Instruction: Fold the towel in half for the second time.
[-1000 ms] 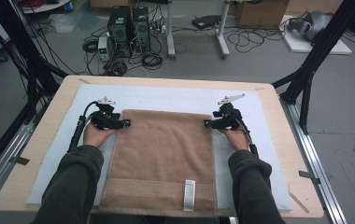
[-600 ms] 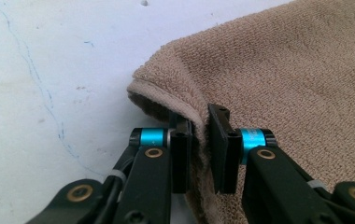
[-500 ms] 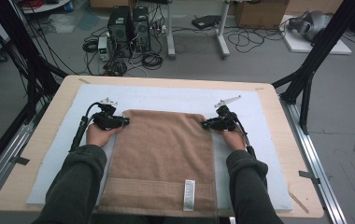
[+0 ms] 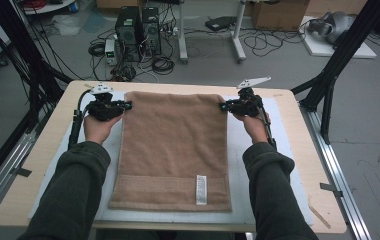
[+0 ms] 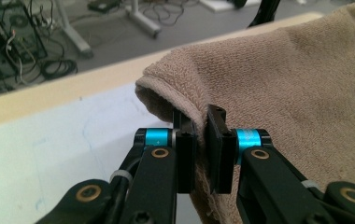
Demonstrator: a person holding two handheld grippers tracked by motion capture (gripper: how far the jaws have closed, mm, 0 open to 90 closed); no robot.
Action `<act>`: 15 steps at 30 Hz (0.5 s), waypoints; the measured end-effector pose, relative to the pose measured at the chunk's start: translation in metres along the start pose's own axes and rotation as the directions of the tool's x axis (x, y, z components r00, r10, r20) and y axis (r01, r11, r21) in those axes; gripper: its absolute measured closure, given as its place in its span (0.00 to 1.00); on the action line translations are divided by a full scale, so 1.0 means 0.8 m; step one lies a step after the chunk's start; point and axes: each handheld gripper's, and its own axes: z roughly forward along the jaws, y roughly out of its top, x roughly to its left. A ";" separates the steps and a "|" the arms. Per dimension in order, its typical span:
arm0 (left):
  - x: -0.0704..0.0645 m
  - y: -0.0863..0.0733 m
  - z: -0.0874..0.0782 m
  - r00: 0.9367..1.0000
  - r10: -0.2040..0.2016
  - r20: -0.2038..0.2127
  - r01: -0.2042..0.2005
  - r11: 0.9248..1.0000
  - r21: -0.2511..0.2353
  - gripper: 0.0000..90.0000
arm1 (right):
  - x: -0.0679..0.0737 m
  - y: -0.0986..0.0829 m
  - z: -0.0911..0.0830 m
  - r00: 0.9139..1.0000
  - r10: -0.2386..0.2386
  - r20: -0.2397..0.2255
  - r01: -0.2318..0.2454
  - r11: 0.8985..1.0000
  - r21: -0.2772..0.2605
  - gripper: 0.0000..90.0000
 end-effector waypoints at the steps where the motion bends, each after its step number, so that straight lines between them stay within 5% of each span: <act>1: 0.000 -0.001 -0.001 1.000 -0.003 0.011 0.003 1.000 0.012 0.92 | 0.001 0.000 -0.004 1.000 -0.002 -0.005 0.002 1.000 -0.001 0.90; 3: -0.003 -0.007 -0.003 0.999 0.012 0.035 -0.013 0.999 0.049 0.92 | 0.002 -0.003 -0.008 0.999 0.015 -0.034 -0.014 1.000 0.011 0.90; 8: -0.009 -0.023 -0.019 0.998 0.018 0.055 -0.020 0.999 0.047 0.92 | 0.015 -0.015 -0.014 0.998 -0.002 -0.066 0.004 0.999 0.037 0.90; 11: -0.015 -0.031 -0.031 0.998 0.025 0.063 -0.027 0.999 0.027 0.92 | 0.026 -0.021 -0.022 0.996 -0.006 -0.089 0.007 1.000 0.009 0.90; 15: -0.026 -0.039 -0.049 0.995 0.065 0.071 -0.067 0.997 0.023 0.92 | 0.045 -0.017 -0.034 0.994 -0.036 -0.106 0.039 0.999 0.022 0.90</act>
